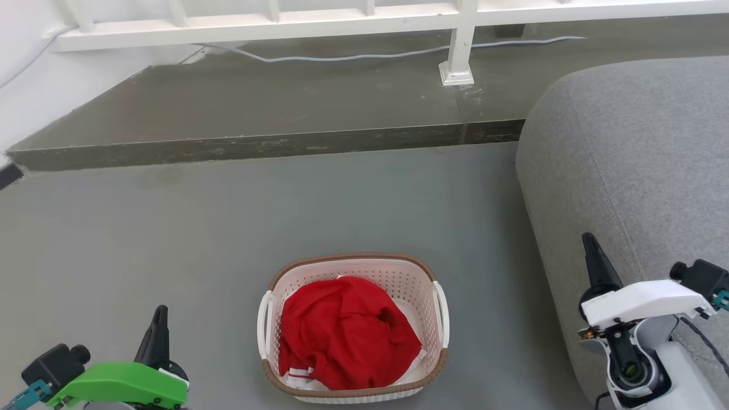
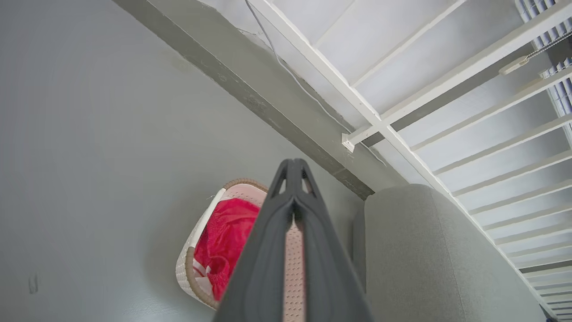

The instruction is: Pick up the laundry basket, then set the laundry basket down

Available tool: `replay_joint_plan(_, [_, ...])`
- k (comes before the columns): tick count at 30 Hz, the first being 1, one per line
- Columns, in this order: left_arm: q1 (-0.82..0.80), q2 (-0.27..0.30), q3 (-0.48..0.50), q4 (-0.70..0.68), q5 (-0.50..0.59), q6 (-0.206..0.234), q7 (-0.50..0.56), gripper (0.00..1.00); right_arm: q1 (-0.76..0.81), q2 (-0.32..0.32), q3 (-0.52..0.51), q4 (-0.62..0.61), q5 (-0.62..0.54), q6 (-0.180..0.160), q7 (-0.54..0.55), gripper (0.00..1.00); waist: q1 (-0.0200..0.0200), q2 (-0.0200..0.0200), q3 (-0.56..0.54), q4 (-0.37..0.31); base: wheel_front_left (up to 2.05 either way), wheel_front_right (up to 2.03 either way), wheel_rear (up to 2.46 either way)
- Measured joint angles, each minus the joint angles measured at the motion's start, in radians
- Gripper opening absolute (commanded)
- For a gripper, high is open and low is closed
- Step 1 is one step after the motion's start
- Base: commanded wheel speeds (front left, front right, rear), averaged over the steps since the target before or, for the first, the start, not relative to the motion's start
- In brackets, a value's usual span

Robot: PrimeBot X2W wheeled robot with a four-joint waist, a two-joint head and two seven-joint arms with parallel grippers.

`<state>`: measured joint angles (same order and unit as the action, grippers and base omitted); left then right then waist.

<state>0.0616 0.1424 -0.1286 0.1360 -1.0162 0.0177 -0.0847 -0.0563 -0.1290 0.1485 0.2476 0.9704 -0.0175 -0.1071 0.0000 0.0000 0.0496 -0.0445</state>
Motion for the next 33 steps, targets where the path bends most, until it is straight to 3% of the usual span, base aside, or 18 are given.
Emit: replay_joint_plan(33, [-0.065,-0.033,0.081,0.078,-0.408,-0.083,0.084,0.00,0.000,0.027,-0.134,0.008,0.433,0.081,0.103,0.00,0.0000,0.0000,-0.029,0.028,0.00,0.00,0.00])
